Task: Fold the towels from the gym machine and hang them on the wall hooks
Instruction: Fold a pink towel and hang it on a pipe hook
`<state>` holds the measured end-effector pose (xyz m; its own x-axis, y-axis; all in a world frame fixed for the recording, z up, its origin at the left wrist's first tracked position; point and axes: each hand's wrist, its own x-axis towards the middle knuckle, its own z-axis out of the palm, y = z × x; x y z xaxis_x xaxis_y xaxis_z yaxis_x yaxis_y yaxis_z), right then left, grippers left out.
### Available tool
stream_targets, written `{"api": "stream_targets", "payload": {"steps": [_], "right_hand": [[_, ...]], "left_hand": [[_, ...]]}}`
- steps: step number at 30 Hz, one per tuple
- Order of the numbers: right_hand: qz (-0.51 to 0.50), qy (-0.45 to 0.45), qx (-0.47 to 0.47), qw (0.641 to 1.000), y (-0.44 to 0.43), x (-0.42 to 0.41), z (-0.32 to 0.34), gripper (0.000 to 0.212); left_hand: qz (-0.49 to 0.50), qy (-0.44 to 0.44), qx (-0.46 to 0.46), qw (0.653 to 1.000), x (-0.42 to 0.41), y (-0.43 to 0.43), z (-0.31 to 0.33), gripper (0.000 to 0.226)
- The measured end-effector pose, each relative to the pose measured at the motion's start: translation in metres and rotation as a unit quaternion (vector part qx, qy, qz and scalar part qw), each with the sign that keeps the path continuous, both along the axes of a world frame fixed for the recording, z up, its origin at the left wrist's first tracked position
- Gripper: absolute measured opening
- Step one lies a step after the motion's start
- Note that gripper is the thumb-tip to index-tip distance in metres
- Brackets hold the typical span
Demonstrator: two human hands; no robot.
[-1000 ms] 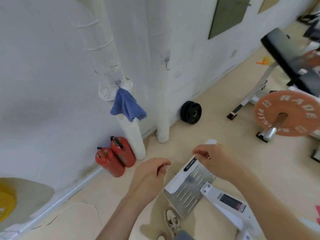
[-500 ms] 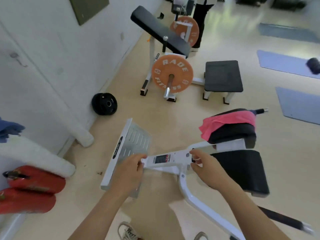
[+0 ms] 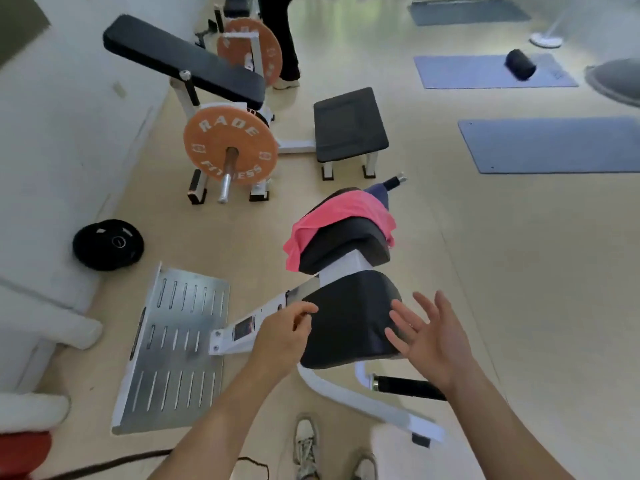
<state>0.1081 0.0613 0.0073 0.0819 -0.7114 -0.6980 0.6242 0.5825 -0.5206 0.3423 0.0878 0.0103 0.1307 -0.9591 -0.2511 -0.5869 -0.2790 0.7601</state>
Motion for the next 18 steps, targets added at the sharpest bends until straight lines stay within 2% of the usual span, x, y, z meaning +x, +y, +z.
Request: {"api": "stream_targets", "payload": {"steps": [3,6,10,14,18], "right_hand": [[0.024,0.049,-0.004,0.999,-0.020,-0.020,-0.015,0.051],[0.074,0.157,0.002,0.985,-0.056,-0.019,-0.028,0.038],[0.189,0.293,-0.012,0.937,-0.112,0.005,-0.045,0.036],[0.253,0.344,-0.059,0.902,-0.182,0.036,-0.063,0.042],[0.298,0.423,-0.172,0.838,-0.236,0.056,-0.085,0.037]], "left_hand": [[0.013,-0.015,-0.021,1.000,-0.028,-0.032,-0.018,0.028],[0.026,-0.003,-0.031,0.999,-0.046,-0.080,-0.043,0.032],[0.034,-0.012,-0.020,0.999,-0.054,-0.143,-0.079,0.040],[0.068,0.000,-0.034,0.997,-0.049,-0.211,-0.109,0.046],[0.029,-0.066,-0.070,0.995,-0.054,-0.262,-0.136,0.048]]}}
